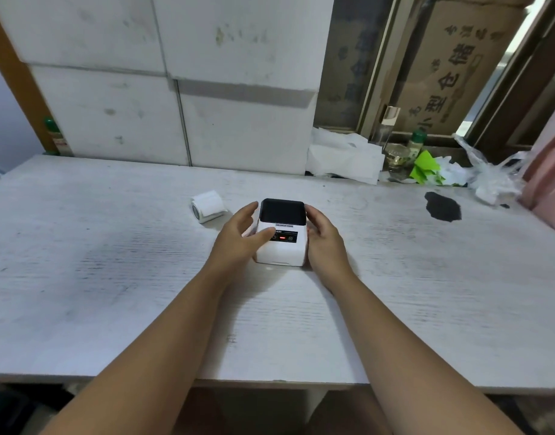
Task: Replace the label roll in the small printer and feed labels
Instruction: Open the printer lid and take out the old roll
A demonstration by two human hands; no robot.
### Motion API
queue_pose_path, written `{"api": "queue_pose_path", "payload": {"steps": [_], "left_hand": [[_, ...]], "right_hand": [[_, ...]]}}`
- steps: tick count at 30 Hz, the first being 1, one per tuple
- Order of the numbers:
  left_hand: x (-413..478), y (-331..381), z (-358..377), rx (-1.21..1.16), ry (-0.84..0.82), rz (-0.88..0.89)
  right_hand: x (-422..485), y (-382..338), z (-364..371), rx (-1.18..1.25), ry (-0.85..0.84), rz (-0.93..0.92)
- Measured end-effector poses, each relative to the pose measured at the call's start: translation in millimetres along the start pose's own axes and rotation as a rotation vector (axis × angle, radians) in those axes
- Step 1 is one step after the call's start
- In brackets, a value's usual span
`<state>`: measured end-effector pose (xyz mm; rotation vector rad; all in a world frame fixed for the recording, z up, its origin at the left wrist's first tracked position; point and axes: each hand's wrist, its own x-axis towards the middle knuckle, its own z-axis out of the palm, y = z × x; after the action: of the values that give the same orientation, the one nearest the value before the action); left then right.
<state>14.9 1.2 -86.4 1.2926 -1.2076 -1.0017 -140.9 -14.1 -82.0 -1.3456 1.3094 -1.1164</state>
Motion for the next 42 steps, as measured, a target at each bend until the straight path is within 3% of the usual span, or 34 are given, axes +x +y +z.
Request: {"api": "queue_pose_path", "payload": {"steps": [6,11,20,25,37,42], "left_hand": [[1,2,-4,-0.572,-0.15,-0.179],[-1,1,-1,-0.35,-0.284,-0.044],[-1,2,1,-0.251,-0.146,-0.049],[-2,6,1,-0.102,-0.129,-0.004],[0,4,0,-0.066,-0.117,-0.133],[4,4,-6,0.02,-0.125,-0.143]], "right_hand": [[7,9,1,-0.023,-0.037,-0.033],[7,6,-6,-0.037,-0.027,-0.012],[1,0,-10,-0.074,-0.024,-0.023],[7,4,-12,-0.016,-0.029,0.08],[13,6,-20,-0.039,-0.04,0.118],[6,3,-12,-0.146,0.049,0.059]]}}
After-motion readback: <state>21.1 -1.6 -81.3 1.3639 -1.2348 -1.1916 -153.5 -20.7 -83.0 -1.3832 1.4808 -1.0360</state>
